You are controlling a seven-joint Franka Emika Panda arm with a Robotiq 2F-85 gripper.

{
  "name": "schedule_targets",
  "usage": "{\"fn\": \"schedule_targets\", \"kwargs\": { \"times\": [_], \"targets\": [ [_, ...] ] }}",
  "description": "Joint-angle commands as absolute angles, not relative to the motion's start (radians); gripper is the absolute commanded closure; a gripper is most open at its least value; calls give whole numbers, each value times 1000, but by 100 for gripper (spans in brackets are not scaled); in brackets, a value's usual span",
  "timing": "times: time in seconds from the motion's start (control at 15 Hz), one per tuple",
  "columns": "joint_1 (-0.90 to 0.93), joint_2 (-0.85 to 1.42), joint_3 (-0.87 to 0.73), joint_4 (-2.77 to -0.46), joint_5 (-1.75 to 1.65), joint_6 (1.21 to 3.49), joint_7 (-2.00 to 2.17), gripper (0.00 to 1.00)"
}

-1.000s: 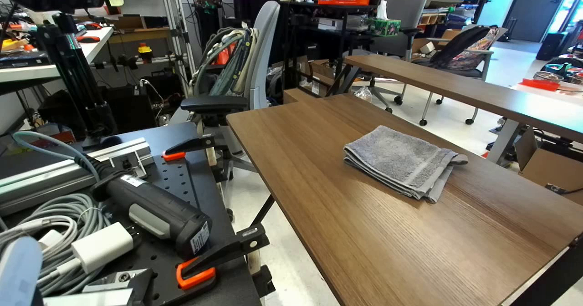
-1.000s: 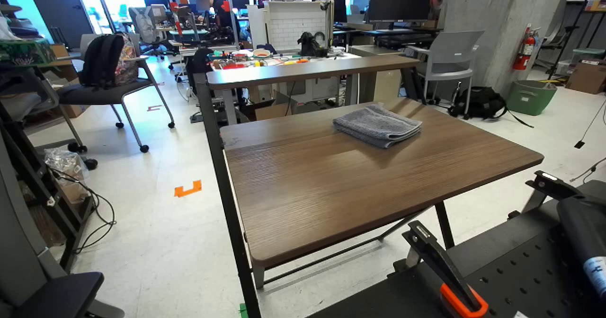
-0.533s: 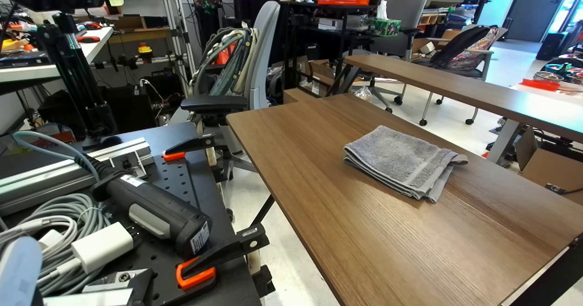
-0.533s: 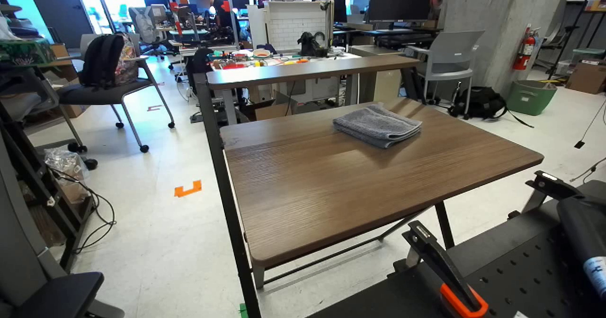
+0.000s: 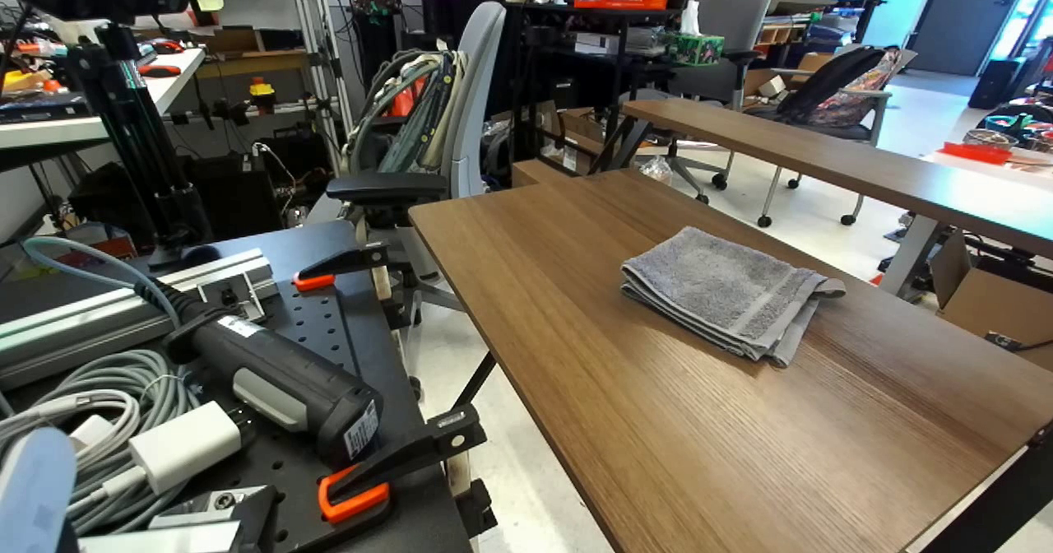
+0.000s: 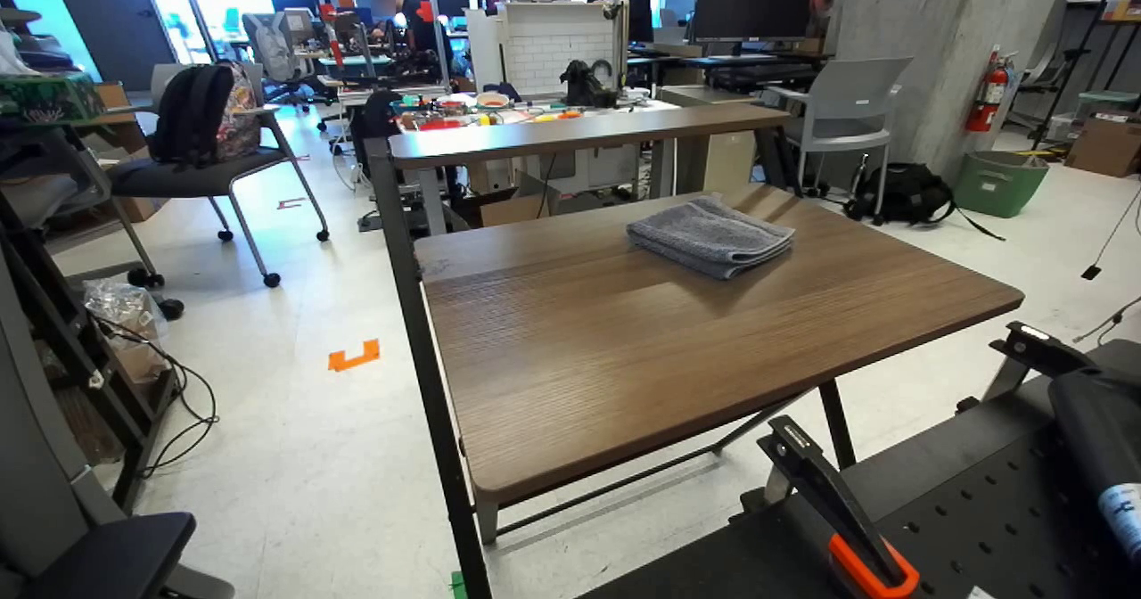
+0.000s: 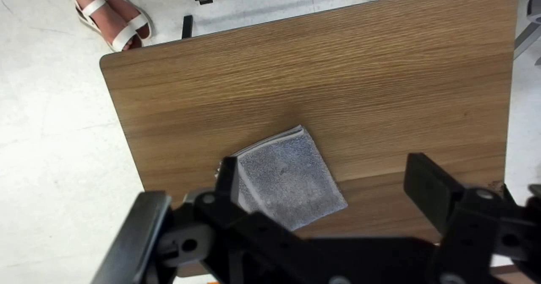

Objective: Move the towel to the left

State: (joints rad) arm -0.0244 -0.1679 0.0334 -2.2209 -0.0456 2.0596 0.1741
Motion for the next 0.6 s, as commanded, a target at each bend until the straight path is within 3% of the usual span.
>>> {"fn": "schedule_targets", "kwargs": {
  "times": [0.0, 0.53],
  "targets": [
    [-28, 31, 5, -2072, -17, 2047, 140, 0],
    [-48, 356, -41, -1884, -26, 2136, 113, 0]
  ]
}}
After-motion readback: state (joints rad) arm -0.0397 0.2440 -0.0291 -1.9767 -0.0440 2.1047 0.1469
